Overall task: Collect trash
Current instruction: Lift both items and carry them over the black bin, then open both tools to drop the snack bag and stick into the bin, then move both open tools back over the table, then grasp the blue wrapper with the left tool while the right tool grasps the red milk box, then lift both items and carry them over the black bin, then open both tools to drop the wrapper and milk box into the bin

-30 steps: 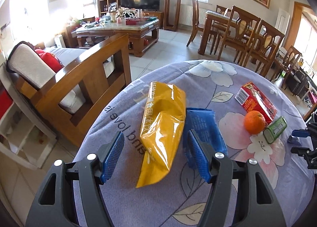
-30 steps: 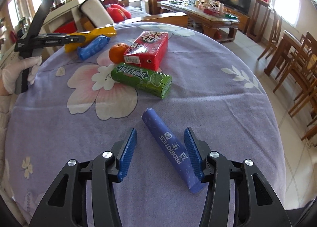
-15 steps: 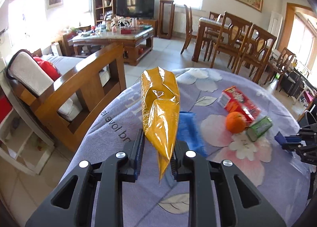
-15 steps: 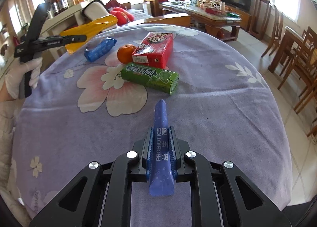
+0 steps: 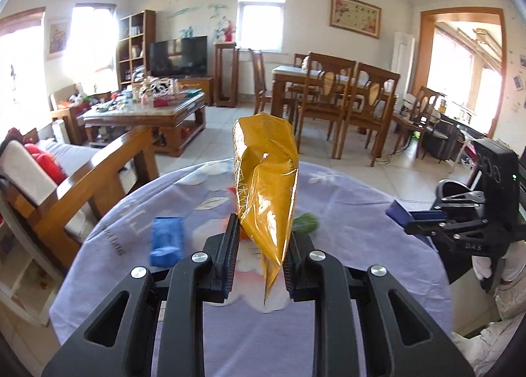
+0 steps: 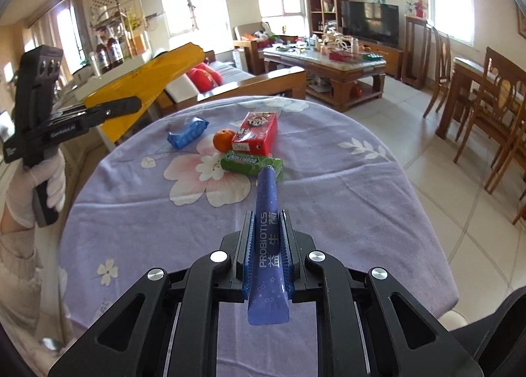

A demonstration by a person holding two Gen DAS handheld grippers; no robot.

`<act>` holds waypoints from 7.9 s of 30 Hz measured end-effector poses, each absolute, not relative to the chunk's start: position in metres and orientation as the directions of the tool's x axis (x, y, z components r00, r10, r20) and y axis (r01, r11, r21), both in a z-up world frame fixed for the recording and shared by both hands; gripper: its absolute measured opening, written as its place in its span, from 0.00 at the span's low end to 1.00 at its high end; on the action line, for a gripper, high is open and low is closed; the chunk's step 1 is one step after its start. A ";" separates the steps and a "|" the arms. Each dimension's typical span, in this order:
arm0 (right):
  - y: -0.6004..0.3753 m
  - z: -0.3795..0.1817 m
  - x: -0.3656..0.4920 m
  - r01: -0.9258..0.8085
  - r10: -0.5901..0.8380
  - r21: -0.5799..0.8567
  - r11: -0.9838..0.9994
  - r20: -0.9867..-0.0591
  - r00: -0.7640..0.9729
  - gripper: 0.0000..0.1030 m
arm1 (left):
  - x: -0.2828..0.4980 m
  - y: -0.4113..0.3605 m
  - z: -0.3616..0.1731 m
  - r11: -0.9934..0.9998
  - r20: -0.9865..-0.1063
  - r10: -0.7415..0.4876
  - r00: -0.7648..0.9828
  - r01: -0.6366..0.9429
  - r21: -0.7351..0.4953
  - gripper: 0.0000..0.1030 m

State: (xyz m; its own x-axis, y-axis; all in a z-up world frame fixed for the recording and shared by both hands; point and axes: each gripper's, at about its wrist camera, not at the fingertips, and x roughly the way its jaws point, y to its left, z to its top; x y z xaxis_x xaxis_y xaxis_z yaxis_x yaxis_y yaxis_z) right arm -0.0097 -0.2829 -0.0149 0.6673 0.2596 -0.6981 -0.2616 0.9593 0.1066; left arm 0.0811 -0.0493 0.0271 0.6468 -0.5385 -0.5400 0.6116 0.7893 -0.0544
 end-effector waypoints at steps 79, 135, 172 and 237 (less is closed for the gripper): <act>-0.628 -0.070 -0.268 0.472 -0.203 0.260 0.842 -0.658 0.725 0.65 | -0.102 -0.428 -0.079 0.274 -0.668 -0.727 0.160 0.959 -0.067 0.67; -0.216 -0.026 0.140 -0.195 0.301 0.230 0.954 -0.694 0.654 0.73 | 0.188 -0.005 -0.055 0.924 -0.721 -0.269 0.639 0.381 -0.008 0.94; -0.207 -0.030 0.186 -0.174 0.263 0.198 0.965 -0.709 0.655 0.50 | 0.187 -0.004 -0.042 0.897 -0.691 -0.350 0.633 0.439 -0.052 0.43; -0.653 -0.083 -0.303 0.452 -0.159 0.334 0.827 -0.632 0.758 0.50 | -0.099 -0.443 -0.078 0.275 -0.678 -0.716 0.166 0.960 -0.056 0.44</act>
